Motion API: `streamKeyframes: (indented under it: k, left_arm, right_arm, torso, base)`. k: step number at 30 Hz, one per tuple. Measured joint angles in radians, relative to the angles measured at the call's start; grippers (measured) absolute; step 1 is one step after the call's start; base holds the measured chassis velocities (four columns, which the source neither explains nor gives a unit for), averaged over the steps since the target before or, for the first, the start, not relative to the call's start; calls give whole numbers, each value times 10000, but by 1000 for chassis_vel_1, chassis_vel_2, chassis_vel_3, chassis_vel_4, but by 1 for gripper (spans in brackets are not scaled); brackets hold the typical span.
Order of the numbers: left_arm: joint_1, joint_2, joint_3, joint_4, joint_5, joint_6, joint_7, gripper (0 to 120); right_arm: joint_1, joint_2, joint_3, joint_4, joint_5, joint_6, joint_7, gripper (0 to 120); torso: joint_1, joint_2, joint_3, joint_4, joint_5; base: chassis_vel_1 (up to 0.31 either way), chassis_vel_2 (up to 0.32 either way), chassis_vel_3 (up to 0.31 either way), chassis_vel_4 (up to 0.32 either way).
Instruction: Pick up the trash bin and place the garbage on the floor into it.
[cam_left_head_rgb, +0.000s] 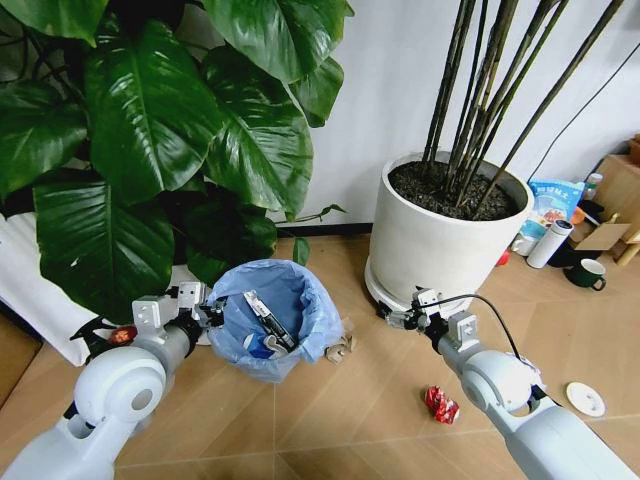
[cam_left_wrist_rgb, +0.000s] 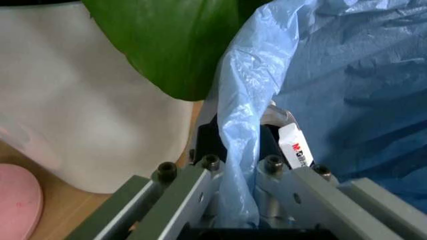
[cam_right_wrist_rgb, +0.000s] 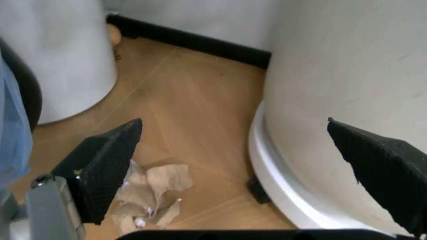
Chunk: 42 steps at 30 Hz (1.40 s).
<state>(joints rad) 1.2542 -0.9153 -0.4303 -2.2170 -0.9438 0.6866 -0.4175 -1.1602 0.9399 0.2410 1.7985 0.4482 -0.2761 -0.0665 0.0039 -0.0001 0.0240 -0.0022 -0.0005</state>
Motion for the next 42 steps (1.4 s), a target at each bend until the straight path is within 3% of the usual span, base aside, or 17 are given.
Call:
streamKeyframes:
  k: [5, 8, 11, 15, 25, 26, 29, 31, 32, 33, 35, 36, 37, 42]
  left_arm:
    - [124, -32, -109, -150, -9, 0, -19, 0]
    - [320, -47, -428, -300, -175, 38, -132, 0]
    - [338, -46, -464, -315, -213, 44, -157, 0]
    - [646, -36, -762, -487, -430, 105, -370, 0]
    - [1259, -141, -1028, -695, -408, 157, -512, 0]
    - [1369, -172, -1093, -752, -376, 158, -545, 0]
    - [1547, -193, -1121, -887, -349, 162, -598, 0]
    - [1552, -193, -1126, -923, -341, 162, -633, 0]
    - [1554, -203, -1115, -960, -347, 166, -668, 0]
    - [1529, -206, -1105, -985, -347, 166, -692, 0]
    - [1511, -206, -1094, -988, -346, 166, -711, 0]
    - [1499, -201, -1058, -990, -354, 169, -723, 0]
    - [1487, -180, -1039, -1006, -358, 170, -727, 0]
    - [1349, -79, -977, -1008, -377, 174, -729, 0]
  right_arm:
    - [515, -93, -452, -1013, -58, 377, -932, 100]
    - [1090, -152, -1263, -1958, 50, 438, -1576, 100]
    - [1183, -141, -1398, -2116, 49, 440, -1633, 100]
    - [2051, 200, -2349, -3491, -270, 639, -2119, 100]
    - [3216, 828, -3340, -4912, -519, 1084, -2670, 100]
    - [3492, 1013, -3627, -5341, -605, 1213, -2896, 100]
    - [4389, 1693, -4321, -6617, -798, 1477, -3341, 100]
    - [4630, 1896, -4496, -6950, -833, 1541, -3428, 100]
    - [5058, 2326, -4866, -7625, -942, 1614, -3608, 100]
    - [5279, 2612, -5107, -8035, -1027, 1688, -3711, 100]
    - [5448, 2840, -5252, -8355, -1127, 1738, -3735, 100]
    - [5669, 3211, -5378, -8947, -1375, 1827, -3740, 100]
    - [5759, 3379, -5413, -9258, -1557, 1853, -3739, 100]
    - [6058, 3728, -5562, -10269, -2002, 1781, -3663, 100]
  torso:
    - [-2, 0, -1, -1, -1]
    - [-2, 0, -1, 0, -3]
    - [-2, 0, -1, 0, -3]
    - [-1, 0, 0, -1, 0]
    - [-1, 0, 0, 5, 1]
    - [-2, 2, -4, -8, -24]
    - [0, 0, 3, 1, 14]
    - [-1, 1, -1, 2, 5]
    - [0, 0, 1, 3, -18]
    - [-1, 0, 1, 3, 8]
    - [-1, 0, 0, 3, 6]
    - [0, 0, 0, 2, -16]
    - [0, 0, 0, 2, 2]
    - [0, 0, 0, -2, -2]
  base:
    - [0, 0, 0, 0]
    - [0, 0, 0, 0]
    - [0, 0, 0, 0]
    - [0, 0, 0, 0]
    - [0, -4, -16, 3]
    - [0, 0, 0, 0]
    - [0, 0, 0, 0]
    - [0, 0, 0, 0]
    - [0, 0, 0, 0]
    - [0, 0, 0, 0]
    - [0, 0, 0, 0]
    - [0, 0, 0, 0]
    - [0, 0, 0, 0]
    - [0, 0, 0, 0]
